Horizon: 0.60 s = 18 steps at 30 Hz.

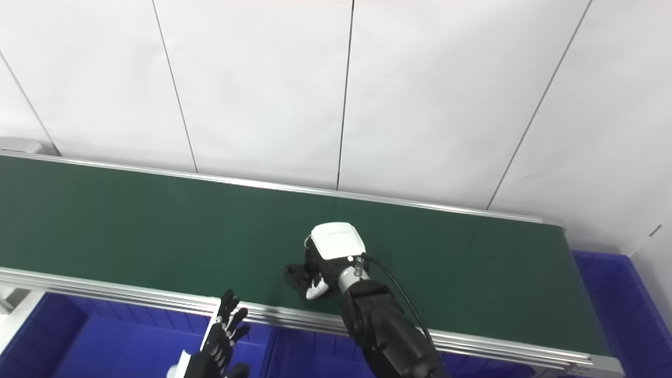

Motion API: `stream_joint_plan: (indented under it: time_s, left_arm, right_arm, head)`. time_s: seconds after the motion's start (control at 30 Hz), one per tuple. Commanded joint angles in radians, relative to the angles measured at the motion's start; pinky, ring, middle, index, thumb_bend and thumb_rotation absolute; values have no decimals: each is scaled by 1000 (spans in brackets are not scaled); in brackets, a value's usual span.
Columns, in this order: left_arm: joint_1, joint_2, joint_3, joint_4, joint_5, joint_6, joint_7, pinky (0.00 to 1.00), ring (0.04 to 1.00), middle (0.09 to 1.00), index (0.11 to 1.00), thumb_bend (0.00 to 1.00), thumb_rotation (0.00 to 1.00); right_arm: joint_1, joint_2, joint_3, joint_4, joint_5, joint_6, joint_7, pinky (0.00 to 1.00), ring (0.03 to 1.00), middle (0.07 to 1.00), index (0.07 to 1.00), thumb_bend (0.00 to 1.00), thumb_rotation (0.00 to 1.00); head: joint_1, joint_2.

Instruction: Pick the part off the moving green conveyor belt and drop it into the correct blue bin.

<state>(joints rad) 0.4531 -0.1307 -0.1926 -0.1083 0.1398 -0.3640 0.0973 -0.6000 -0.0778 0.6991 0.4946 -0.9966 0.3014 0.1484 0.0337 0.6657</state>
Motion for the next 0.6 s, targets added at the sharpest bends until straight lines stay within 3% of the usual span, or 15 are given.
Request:
stream_joint_plan:
  time_s: [0.0,0.13,0.2,0.33,0.43,0.57]
  left_arm:
    - [1,-49,-42,-33,2,-14,-3,896,939,989,1000,862,766]
    - [0,-47,-43,-32,-7,-17,-6,896,935,992,1000,852,750]
    - [1,-47,-42,-32,-12,-19,-7,895,935,991,1000,857,749]
    - [3,-45,-42,-35,-25,-16,-11,893,932,987,1000,868,743]
    - [4,-42,-42,-40,-30,-12,-13,894,933,988,1000,871,747]
    - [6,-40,-41,-40,-24,-13,-12,888,931,984,1000,867,758]
  right_arm:
    - [57,-15,15,45,-1,37,52,201,292,470,488,532,0]
    - [71,-14,6,55,6,23,20,188,274,471,485,533,0]
    - [87,-19,-4,51,15,1,-17,207,291,417,507,526,0]
    - [107,-37,-6,49,23,-77,-144,197,267,469,490,530,0]
    - [105,-60,27,69,-9,-152,-269,164,224,470,487,532,0]
    - [79,-112,125,97,-122,-236,-459,146,201,469,485,532,0]
  head:
    - [1,-1]
    - [1,-1]
    - [-2,-2]
    - [-8,-2]
    - [-11,-2]
    - [-18,-3]
